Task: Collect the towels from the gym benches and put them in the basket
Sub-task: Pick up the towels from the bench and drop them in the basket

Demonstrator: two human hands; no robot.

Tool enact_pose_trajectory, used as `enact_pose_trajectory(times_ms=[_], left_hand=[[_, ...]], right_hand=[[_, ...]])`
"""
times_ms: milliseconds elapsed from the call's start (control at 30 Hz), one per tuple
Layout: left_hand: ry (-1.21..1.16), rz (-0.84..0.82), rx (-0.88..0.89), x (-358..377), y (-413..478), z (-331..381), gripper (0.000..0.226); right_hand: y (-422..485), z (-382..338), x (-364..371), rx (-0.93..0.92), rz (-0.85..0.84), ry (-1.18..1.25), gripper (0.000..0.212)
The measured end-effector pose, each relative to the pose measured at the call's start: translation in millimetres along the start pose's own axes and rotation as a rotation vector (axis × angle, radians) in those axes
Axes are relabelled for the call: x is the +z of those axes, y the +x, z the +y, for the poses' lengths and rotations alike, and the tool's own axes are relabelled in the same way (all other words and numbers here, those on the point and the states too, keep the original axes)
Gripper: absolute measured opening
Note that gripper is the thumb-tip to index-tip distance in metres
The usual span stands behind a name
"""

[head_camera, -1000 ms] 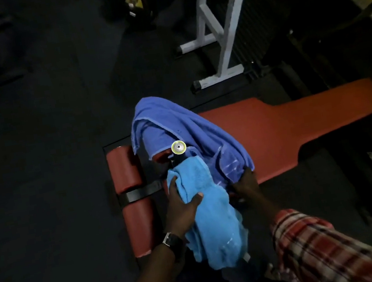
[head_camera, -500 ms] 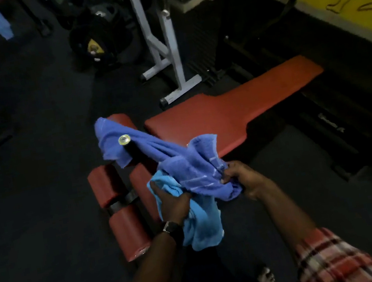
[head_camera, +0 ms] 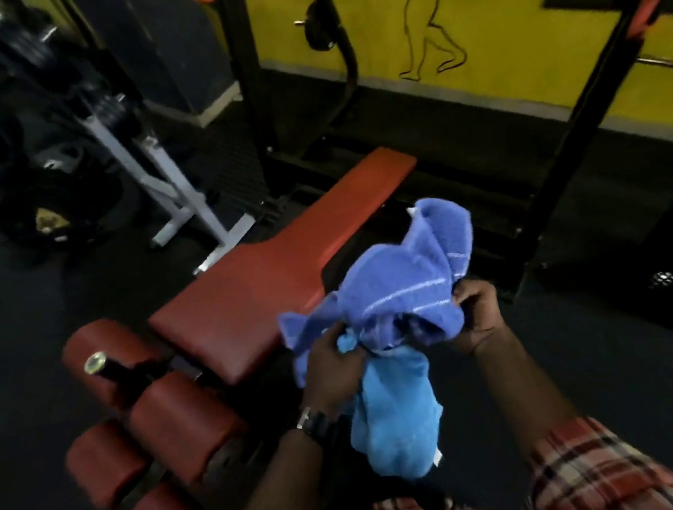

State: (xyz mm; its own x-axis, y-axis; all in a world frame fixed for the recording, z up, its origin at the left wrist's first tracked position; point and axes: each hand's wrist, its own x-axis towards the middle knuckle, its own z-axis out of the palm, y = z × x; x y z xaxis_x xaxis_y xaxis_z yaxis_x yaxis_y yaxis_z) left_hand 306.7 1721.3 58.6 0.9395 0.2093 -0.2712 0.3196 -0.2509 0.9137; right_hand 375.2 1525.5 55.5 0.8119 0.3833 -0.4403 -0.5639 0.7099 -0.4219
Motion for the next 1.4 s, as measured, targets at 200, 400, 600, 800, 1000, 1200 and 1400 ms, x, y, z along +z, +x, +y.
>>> enact_pose_trajectory(times_ms=[200,400,600,800,1000,1200,1400], left_hand=[[-0.207,-0.474,0.038,59,36,47,0.024],[-0.253,-0.715,-0.062,118,65,79,0.024],[-0.193,-0.606,-0.152,183,95,85,0.022],[-0.129,-0.694,-0.099,281,106,121,0.029],[-0.11,-0.77,0.011,394,91,158,0.038],[-0.174,-0.792,-0.023,504,75,202,0.048],[-0.475,-0.772,-0.127,617,65,258,0.032]], right_hand=[[0,-41,-45,-0.175,0.257,-0.048,0.033],[-27,-77,-84,-0.218,0.413,-0.023,0.04],[-73,-114,-131,-0.447,0.626,0.128,0.033],[-147,-173,-178,-0.783,0.661,0.241,0.025],[-214,-235,-233,-1.062,0.599,0.263,0.03],[-275,-299,-308,-1.16,0.603,0.373,0.03],[-308,-358,-374,-1.153,0.624,0.518,0.036]])
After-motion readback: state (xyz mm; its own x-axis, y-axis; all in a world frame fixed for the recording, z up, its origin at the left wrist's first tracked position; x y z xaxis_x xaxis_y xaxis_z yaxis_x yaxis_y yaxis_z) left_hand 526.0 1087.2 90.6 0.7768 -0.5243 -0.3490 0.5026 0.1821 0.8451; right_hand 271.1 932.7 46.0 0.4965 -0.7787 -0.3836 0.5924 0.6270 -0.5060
